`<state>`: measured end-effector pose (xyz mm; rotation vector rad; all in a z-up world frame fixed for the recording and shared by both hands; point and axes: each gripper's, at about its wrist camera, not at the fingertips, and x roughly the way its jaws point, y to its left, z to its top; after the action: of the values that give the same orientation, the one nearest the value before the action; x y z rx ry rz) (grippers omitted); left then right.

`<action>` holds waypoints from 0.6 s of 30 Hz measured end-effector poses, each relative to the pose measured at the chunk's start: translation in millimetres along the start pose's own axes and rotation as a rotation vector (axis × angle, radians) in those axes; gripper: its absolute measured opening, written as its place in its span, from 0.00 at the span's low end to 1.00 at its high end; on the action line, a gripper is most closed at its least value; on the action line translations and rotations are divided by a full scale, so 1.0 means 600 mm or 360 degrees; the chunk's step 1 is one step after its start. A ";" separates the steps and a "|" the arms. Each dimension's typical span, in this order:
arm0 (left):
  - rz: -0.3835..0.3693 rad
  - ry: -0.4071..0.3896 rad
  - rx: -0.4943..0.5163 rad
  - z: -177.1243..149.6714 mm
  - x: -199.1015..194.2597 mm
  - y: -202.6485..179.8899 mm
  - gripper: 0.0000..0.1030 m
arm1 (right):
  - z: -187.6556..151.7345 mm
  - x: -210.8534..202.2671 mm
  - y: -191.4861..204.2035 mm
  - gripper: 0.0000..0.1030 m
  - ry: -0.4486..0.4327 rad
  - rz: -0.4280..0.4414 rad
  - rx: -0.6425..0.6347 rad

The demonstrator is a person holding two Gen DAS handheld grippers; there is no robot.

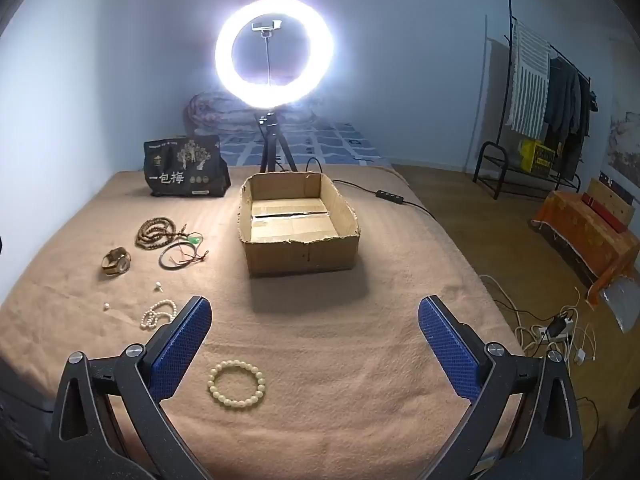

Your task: Organize jewelry

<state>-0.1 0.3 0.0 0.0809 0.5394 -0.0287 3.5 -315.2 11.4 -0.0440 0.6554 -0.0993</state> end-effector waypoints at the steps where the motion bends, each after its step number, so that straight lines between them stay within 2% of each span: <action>1: 0.0004 -0.0002 0.0001 0.000 0.000 0.000 1.00 | 0.000 0.000 0.000 1.00 0.0006 0.0000 0.0004; 18: -0.0003 -0.0022 -0.0009 0.008 -0.009 -0.005 1.00 | 0.001 -0.003 0.002 1.00 -0.0010 -0.0006 -0.0010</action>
<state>-2.2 -2.8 6.5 0.0743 0.5258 -0.0298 2.3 -313.5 12.8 -0.0516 0.6492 -0.1009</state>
